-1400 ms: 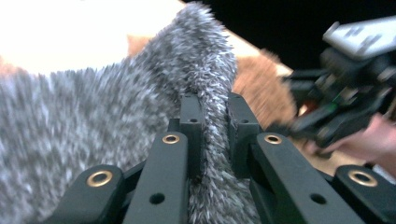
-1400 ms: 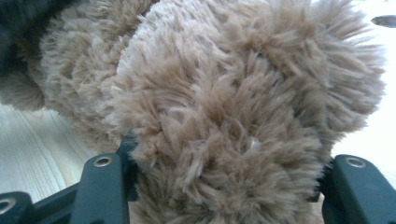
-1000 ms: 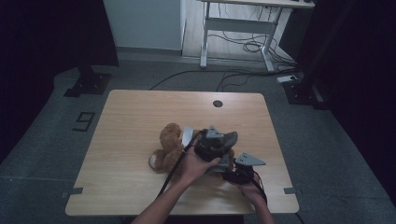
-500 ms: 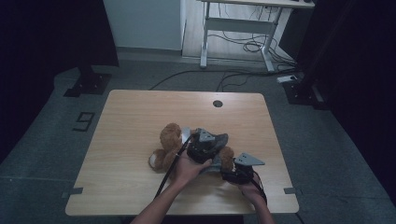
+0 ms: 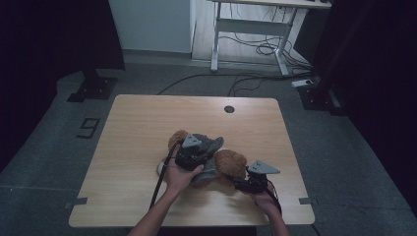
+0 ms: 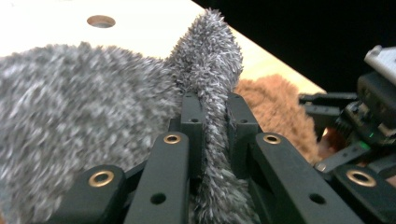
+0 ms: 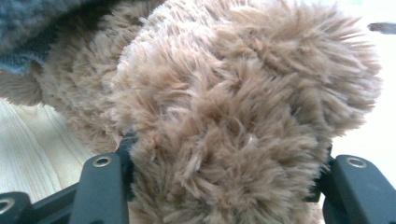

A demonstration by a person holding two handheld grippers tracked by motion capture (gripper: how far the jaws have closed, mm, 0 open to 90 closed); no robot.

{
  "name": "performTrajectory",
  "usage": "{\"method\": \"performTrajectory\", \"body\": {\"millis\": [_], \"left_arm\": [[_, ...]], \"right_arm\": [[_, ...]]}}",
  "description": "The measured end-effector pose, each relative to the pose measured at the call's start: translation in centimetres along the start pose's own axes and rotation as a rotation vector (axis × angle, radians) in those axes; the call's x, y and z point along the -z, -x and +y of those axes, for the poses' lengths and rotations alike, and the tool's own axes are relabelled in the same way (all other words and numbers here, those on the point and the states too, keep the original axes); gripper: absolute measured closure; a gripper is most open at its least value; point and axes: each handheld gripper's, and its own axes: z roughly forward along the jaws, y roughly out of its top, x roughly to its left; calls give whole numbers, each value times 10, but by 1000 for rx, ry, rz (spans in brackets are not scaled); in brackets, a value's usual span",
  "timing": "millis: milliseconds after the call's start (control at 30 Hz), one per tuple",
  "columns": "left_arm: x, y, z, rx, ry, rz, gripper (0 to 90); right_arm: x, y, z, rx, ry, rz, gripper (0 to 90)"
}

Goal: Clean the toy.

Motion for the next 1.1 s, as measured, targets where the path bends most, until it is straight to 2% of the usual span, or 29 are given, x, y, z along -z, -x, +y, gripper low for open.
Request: {"method": "performTrajectory", "body": {"millis": [100, 267, 333, 400, 433, 467, 500, 600, 700, 767, 833, 900, 1100], "left_arm": [[-12, 14, 10, -30, -4, -26, 802], [-45, 47, 25, -79, -43, -86, 801], [-57, 57, 27, -104, -71, -89, 801], [-70, 62, 23, -125, -110, -76, 801], [-74, 61, 19, -129, -117, -70, 801], [-74, 58, 16, -110, -111, -81, 801], [-73, 54, 15, -89, -103, -94, 802], [-63, 46, 12, -87, -89, -78, 802], [-49, 35, 10, -96, -76, -19, 803], [-42, 28, 8, -108, -86, 23, 803], [-35, 19, 5, -100, -95, 51, 804], [-28, 11, 2, -73, -87, 35, 804], [-6, 1, -5, -57, -48, 23, 803]], "right_arm": [[0, 0, 1, -2, -7, 0, 387], [0, -1, 0, -4, -4, -3, 387], [1, 0, 0, -5, -8, 1, 386], [1, -1, 0, -6, -6, 0, 386], [1, -1, 0, -5, -7, -1, 385], [1, -1, 0, -5, -11, -3, 385], [1, 0, 0, -6, -15, -4, 384], [0, -1, 0, 3, -14, -6, 385], [0, -1, 0, 1, -11, -6, 385], [0, 0, 0, -2, -12, -3, 384], [0, 1, 0, -12, -6, 0, 384], [0, 1, -1, -15, -3, 2, 383], [0, 1, -1, -17, 0, 5, 382]]}}
